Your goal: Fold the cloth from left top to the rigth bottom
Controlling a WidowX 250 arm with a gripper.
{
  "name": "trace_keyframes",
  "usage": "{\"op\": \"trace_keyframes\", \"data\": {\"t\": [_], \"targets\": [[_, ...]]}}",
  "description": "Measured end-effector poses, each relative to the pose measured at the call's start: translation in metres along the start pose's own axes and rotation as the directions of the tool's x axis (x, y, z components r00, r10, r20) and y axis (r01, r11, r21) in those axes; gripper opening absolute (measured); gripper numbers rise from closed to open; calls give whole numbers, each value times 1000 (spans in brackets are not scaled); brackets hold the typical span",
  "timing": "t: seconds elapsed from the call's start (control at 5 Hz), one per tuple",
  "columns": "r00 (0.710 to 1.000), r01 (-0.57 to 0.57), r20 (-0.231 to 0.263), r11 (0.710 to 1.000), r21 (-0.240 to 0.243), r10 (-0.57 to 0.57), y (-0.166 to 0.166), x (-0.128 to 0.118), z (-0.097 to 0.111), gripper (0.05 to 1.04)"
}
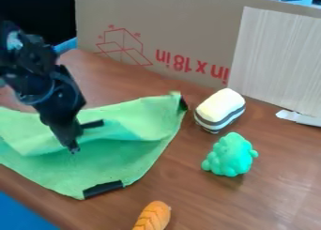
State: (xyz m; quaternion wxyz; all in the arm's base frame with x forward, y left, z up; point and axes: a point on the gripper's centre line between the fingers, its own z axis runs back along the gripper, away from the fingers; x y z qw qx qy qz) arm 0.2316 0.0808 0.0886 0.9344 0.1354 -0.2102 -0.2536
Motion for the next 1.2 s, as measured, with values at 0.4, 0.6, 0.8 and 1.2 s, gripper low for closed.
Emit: {"op": "trace_keyframes", "data": {"t": [0.4,0.6,0.8,1.2], "targets": [[1000,23,-2,1000,-6,-23,-18,5,8,69],[999,43,-9,999,-12,-44,-22,2,6,209],[999,46,-18,997,-70,-47,-29,-2,5,463],[996,30,-71,935,-353,-59,-25,-1,7,992]]}}
